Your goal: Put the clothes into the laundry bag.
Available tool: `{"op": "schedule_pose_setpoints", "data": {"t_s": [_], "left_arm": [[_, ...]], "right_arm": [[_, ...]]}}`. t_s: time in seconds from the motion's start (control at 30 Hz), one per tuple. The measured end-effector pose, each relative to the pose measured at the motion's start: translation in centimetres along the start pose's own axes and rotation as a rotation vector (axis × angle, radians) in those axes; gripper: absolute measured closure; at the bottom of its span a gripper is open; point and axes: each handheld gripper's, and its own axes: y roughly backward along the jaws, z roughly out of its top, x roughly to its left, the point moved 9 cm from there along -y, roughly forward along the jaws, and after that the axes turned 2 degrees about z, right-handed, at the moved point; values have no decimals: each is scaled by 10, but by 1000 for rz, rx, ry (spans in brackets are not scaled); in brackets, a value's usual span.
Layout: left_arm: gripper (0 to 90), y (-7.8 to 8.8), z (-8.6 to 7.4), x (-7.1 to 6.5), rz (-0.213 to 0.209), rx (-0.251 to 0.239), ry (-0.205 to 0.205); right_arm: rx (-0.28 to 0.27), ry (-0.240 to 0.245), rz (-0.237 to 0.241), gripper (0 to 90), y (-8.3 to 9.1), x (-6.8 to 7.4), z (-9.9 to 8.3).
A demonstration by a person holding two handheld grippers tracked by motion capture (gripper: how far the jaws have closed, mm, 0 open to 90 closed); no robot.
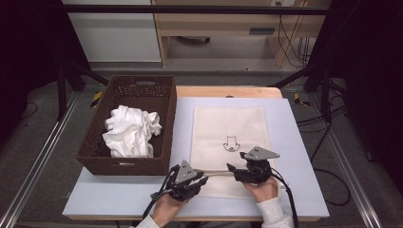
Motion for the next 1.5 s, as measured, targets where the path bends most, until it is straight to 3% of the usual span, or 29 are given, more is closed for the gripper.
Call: {"op": "schedule_pose_setpoints", "data": {"t_s": [0.13, 0.33, 0.63, 0.83, 0.9, 0.93, 1.03, 1.17, 1.27, 1.3, 1.33, 1.37, 1.4, 1.5], "left_arm": [[810, -9, -9, -6, -18, 38, -24], [878, -20, -20, -11, -19, 86, -56], [876, -21, -21, -12, -10, 82, -67], [878, -21, -20, -11, -20, 84, -52], [878, -22, -20, -11, -18, 84, -50], [878, -22, -20, -11, -14, 83, -56], [879, -22, -19, -12, -4, 80, -70], [829, -20, -9, -10, 4, 52, -82], [676, -20, 18, -1, 43, 10, -118], [611, -20, 18, -1, 43, 10, -118], [535, -25, 26, 3, 66, 11, -133], [535, -29, 30, 7, 89, 23, -144], [454, -39, 34, 11, 108, 33, -161], [454, -51, 35, 12, 110, 56, -172]], "right_arm": [[42, 4, 25, 390, -10, 6, -8], [117, 63, 43, 538, -21, 14, -20], [184, 99, 46, 713, -20, 15, -28], [198, 86, 57, 757, -20, 15, -30], [191, 95, 37, 790, -22, 16, -30], [188, 106, 30, 835, -22, 16, -30], [188, 107, 29, 855, -21, 15, -29], [167, 85, 45, 866, -19, 13, -24], [123, 72, 56, 869, -11, 10, -12], [118, 73, 57, 869, -10, 9, -10], [103, 71, 58, 869, -8, 8, -6], [103, 71, 58, 869, -8, 8, -6], [88, 59, 61, 870, -5, 7, -2], [75, 57, 66, 872, -3, 6, 1]]}}
